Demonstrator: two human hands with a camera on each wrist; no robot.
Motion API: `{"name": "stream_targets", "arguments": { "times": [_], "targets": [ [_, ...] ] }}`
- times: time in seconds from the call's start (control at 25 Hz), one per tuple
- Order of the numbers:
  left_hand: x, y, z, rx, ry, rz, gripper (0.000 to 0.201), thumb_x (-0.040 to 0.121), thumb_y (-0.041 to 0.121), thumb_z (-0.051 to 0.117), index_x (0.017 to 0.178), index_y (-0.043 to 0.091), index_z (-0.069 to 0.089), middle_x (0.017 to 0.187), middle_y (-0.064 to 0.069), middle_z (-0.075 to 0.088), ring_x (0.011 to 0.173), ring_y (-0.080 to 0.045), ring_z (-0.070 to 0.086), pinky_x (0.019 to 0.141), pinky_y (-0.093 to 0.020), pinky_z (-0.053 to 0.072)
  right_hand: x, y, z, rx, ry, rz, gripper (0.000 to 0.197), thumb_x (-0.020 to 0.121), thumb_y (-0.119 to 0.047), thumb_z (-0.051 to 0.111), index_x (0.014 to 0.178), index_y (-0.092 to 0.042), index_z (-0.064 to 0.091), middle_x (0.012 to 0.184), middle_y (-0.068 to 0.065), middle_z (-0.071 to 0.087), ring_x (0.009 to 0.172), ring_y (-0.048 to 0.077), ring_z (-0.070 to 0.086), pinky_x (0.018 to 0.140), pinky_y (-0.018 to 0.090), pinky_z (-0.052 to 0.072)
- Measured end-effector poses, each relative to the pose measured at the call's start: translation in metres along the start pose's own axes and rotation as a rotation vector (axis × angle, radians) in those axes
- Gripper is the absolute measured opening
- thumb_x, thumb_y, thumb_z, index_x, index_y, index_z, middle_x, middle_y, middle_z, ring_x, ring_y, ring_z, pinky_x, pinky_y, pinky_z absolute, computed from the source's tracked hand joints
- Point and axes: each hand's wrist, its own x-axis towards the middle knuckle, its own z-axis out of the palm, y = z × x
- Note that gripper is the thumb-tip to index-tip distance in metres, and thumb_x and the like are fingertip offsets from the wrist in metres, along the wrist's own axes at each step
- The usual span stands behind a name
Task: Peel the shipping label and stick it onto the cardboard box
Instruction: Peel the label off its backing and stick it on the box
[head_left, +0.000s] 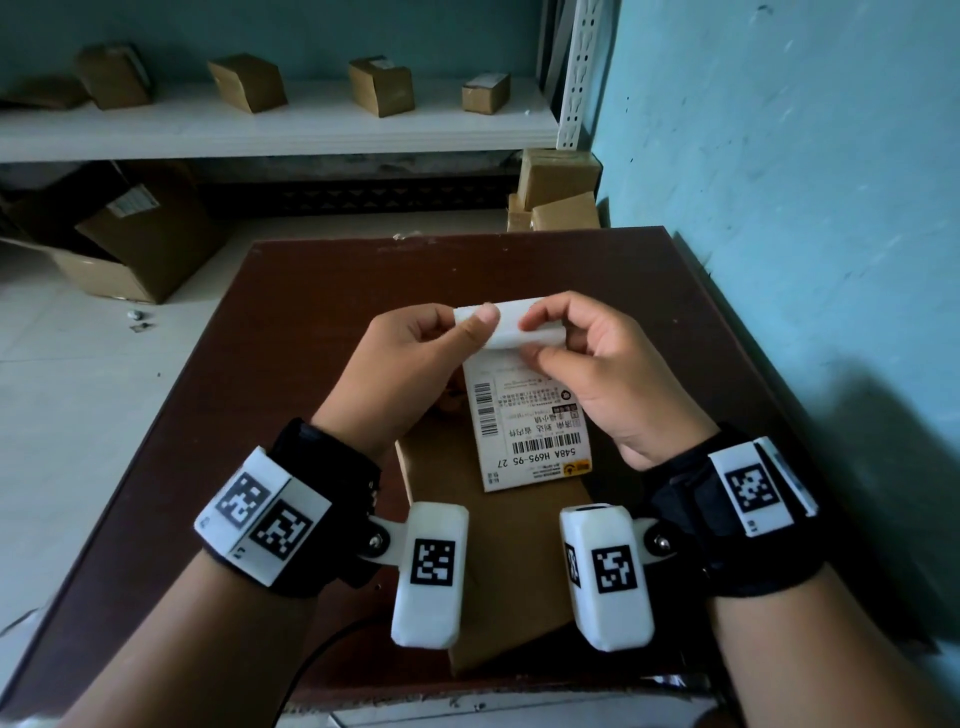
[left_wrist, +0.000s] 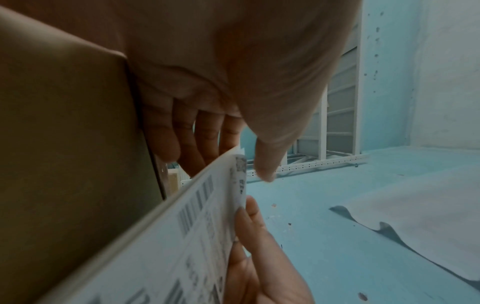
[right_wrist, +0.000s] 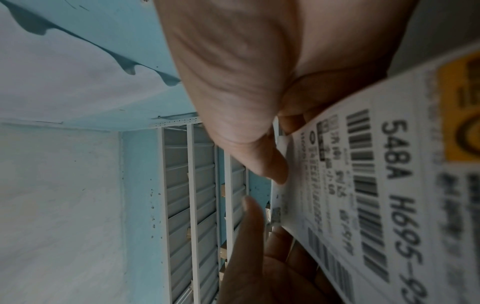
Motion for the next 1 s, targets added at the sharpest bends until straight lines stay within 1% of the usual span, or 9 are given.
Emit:
{"name": "stream_targets", "arguments": {
  "times": [0.12,0.24,0.4,0.48,0.56,0.72,0.8,0.92,1.0],
  "targets": [
    [0.001,-0.004,0.001,0.001,0.007,0.021,0.019,0.09,0.03,0.07,0.094,0.011,0.07,0.082,-0.007,0.078,0.077,-0.023,0.076,0.067,-0.038,0.062,0.001,0.001,0.0,0.006,-0.006,0.017,0.016,0.092,-0.002,0.063,0.098,-0.017,0.065,0.096,0.013,0.074,0.087,0.02,0.072,0.083,0.042,0.058],
    [0.003,-0.007,0.0,-0.035,0.026,0.029,0.019,0.088,0.024,0.072,0.099,0.009,0.069,0.084,-0.006,0.078,0.077,-0.02,0.076,0.065,-0.034,0.06,0.0,-0.001,0.001,-0.001,-0.01,0.014,0.012,0.09,-0.012,0.066,0.1,-0.018,0.065,0.098,0.014,0.073,0.089,0.023,0.072,0.083,0.043,0.058],
    [0.004,-0.008,0.001,-0.062,0.042,0.04,0.02,0.087,0.021,0.073,0.101,0.008,0.069,0.086,-0.006,0.078,0.079,-0.021,0.076,0.072,-0.038,0.061,-0.002,-0.003,0.003,-0.017,-0.018,0.013,0.013,0.093,-0.022,0.067,0.105,-0.02,0.063,0.097,0.025,0.07,0.087,0.028,0.073,0.082,0.048,0.058],
    [0.004,-0.007,0.002,-0.078,0.043,0.036,0.019,0.087,0.018,0.073,0.102,0.007,0.069,0.087,-0.007,0.078,0.08,-0.021,0.076,0.072,-0.038,0.061,-0.001,-0.002,0.004,-0.055,0.025,-0.006,0.011,0.095,-0.024,0.064,0.106,-0.024,0.064,0.099,0.022,0.07,0.084,0.024,0.071,0.078,0.046,0.059],
    [0.003,-0.006,0.003,-0.08,0.029,0.035,0.018,0.087,0.016,0.072,0.103,0.007,0.068,0.088,-0.007,0.078,0.08,-0.021,0.076,0.072,-0.037,0.061,0.0,-0.001,0.003,-0.026,0.051,0.016,0.016,0.095,-0.018,0.064,0.11,-0.024,0.062,0.099,0.013,0.073,0.085,0.021,0.074,0.073,0.039,0.062],
    [-0.001,-0.002,0.003,-0.049,-0.01,0.04,0.015,0.092,0.026,0.067,0.1,0.013,0.07,0.085,-0.003,0.078,0.078,-0.017,0.076,0.066,-0.028,0.06,0.0,-0.001,0.002,0.005,0.061,0.036,0.016,0.095,-0.012,0.063,0.11,-0.018,0.063,0.097,0.011,0.075,0.084,0.021,0.076,0.07,0.034,0.062],
    [-0.004,0.001,0.004,-0.04,-0.034,0.029,0.024,0.094,0.035,0.062,0.094,0.012,0.071,0.083,-0.002,0.078,0.076,-0.016,0.076,0.063,-0.024,0.058,0.0,-0.001,0.004,0.022,0.066,0.031,0.013,0.095,-0.012,0.063,0.108,-0.015,0.064,0.093,0.008,0.076,0.084,0.019,0.075,0.069,0.031,0.061],
    [-0.005,0.004,0.004,-0.05,-0.042,0.026,0.051,0.095,0.047,0.055,0.087,-0.002,0.066,0.079,-0.012,0.074,0.071,-0.02,0.071,0.063,-0.031,0.053,0.002,-0.001,0.005,0.032,0.066,0.029,0.011,0.094,-0.014,0.065,0.105,-0.015,0.065,0.089,0.006,0.076,0.083,0.018,0.075,0.072,0.034,0.062],
    [-0.004,0.004,0.003,-0.062,-0.022,0.018,0.06,0.095,0.051,0.052,0.087,-0.007,0.064,0.08,-0.022,0.07,0.07,-0.024,0.067,0.065,-0.034,0.049,0.002,-0.001,0.004,0.023,0.062,0.027,0.012,0.093,-0.012,0.066,0.104,-0.017,0.066,0.092,0.005,0.076,0.086,0.018,0.075,0.075,0.035,0.062]
  ]
}}
